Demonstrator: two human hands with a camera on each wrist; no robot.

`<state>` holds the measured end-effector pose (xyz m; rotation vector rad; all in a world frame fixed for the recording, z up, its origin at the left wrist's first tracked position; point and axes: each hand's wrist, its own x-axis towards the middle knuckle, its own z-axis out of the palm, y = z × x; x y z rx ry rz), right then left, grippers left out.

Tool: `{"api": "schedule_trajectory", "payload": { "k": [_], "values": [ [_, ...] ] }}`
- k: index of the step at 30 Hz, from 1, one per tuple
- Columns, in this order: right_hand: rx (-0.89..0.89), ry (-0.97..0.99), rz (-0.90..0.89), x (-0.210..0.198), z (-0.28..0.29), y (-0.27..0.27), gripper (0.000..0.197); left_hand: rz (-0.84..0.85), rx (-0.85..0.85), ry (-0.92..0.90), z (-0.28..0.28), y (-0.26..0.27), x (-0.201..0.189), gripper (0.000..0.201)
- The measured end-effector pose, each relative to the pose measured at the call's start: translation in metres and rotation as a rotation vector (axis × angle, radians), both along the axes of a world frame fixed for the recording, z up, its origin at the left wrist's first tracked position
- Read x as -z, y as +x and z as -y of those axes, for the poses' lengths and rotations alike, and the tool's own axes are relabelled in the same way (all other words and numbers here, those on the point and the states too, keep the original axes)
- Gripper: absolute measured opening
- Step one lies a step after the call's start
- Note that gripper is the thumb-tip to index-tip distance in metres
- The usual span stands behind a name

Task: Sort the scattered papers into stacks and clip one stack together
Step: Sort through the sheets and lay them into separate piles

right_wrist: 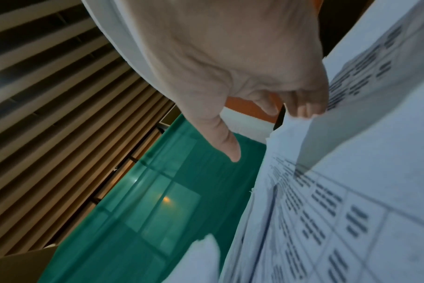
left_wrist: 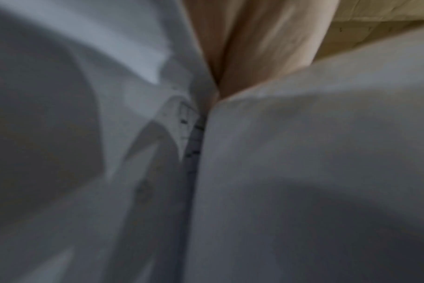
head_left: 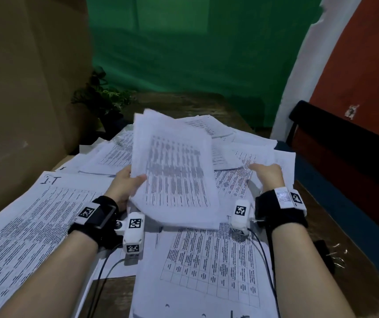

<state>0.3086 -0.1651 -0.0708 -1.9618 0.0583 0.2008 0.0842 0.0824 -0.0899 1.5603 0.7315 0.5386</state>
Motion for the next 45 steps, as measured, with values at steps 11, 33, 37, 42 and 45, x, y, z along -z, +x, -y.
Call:
{"api": "schedule_trajectory", "payload": {
  "k": [11, 33, 37, 42, 45],
  "values": [
    [-0.119, -0.037, 0.218, -0.007, 0.011, 0.001, 0.023, 0.179, -0.140, -0.193, -0.010, 0.000, 0.004, 0.031],
    [-0.740, 0.652, -0.491, -0.024, -0.037, -0.055, 0.025, -0.177, 0.046, -0.078, 0.002, 0.000, -0.001, 0.037],
    [-0.739, 0.452, -0.349, -0.020, -0.037, -0.047, 0.024, -0.190, 0.042, -0.041, 0.002, -0.001, -0.001, 0.033],
    [-0.711, 0.099, -0.230, -0.003, -0.042, -0.040, 0.017, -0.068, 0.038, -0.213, -0.001, -0.001, 0.000, 0.057],
    [-0.771, -0.023, -0.171, -0.005, -0.045, -0.052, 0.008, -0.184, 0.101, -0.118, 0.000, 0.000, -0.005, 0.062]
  ]
}}
